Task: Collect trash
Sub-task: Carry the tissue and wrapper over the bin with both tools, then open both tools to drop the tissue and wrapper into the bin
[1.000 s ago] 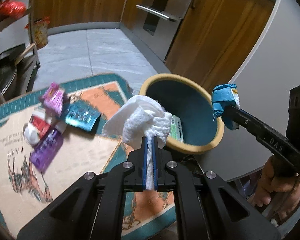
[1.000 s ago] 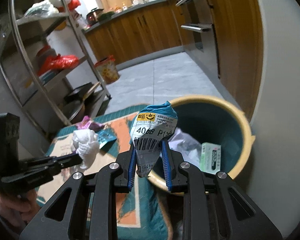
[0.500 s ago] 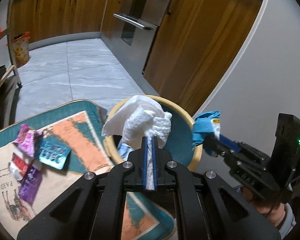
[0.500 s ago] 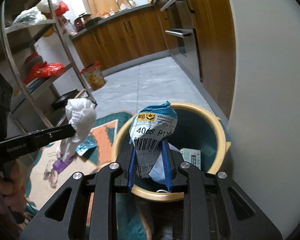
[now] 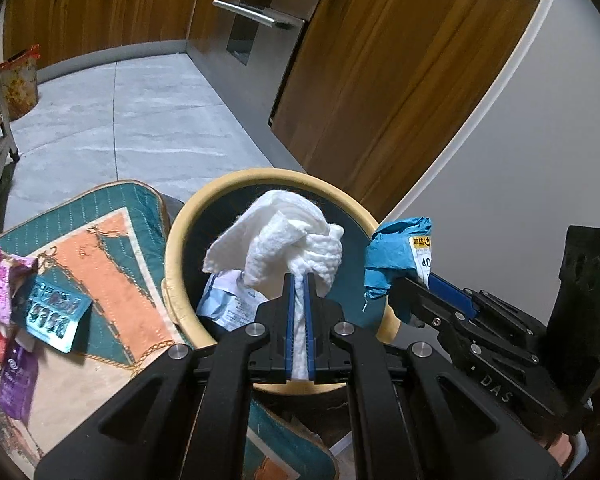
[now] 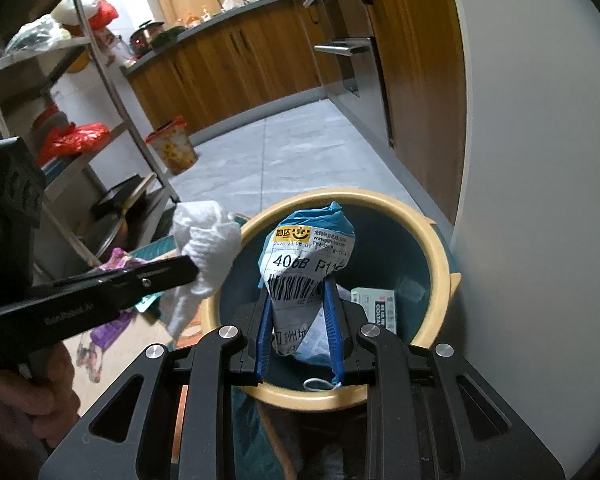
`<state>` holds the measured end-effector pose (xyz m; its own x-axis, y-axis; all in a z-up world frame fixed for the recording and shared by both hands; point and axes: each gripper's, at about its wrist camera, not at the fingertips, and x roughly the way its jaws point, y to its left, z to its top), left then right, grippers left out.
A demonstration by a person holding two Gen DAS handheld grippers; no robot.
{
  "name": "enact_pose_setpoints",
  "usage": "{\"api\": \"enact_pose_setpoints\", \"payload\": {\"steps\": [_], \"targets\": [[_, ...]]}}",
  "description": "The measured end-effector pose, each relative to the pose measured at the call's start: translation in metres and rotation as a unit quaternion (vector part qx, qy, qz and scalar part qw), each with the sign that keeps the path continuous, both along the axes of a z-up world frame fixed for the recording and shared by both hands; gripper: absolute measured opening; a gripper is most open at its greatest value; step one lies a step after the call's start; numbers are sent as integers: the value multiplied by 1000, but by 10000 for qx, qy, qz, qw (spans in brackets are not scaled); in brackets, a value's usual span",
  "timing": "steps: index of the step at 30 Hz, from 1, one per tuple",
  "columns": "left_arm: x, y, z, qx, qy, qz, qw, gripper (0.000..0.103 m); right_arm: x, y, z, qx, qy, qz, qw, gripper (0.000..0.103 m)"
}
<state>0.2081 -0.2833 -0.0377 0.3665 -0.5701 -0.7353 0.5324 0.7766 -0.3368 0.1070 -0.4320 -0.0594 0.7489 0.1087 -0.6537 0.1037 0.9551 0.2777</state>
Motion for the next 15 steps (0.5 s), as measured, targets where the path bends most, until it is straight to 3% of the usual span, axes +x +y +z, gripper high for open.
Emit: {"api": "enact_pose_setpoints", "payload": {"steps": [15], "targets": [[18,-6,-25,40,218,34,9997,4,21,2,-20,-240,424,29,9988,26]]}}
